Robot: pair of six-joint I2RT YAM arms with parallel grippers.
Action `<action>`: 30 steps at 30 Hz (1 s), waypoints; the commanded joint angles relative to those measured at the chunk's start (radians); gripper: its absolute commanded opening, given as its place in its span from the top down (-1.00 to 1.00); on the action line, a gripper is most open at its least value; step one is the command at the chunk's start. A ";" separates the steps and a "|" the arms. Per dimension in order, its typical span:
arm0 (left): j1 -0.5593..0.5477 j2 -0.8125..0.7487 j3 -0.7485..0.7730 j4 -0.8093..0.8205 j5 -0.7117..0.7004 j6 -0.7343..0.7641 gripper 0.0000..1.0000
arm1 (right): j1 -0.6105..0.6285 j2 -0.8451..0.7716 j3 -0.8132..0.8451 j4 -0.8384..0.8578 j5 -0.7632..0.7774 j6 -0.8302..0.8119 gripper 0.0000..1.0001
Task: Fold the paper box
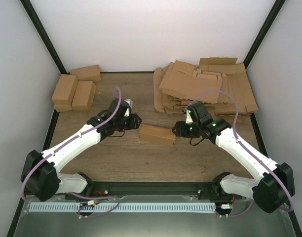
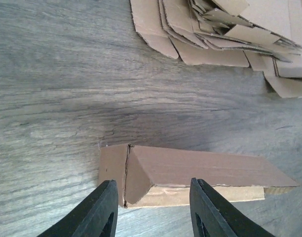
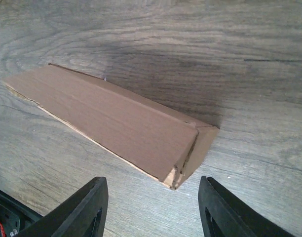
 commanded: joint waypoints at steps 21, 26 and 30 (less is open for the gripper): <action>0.003 0.148 0.029 0.004 0.085 0.017 0.56 | -0.006 0.045 -0.012 0.048 0.002 0.058 0.65; 0.003 0.147 0.004 0.012 0.091 0.015 0.61 | -0.005 0.039 -0.041 0.062 -0.016 0.063 0.70; 0.001 0.147 -0.036 0.033 0.096 0.009 0.63 | -0.004 0.039 -0.072 0.072 -0.018 0.063 0.71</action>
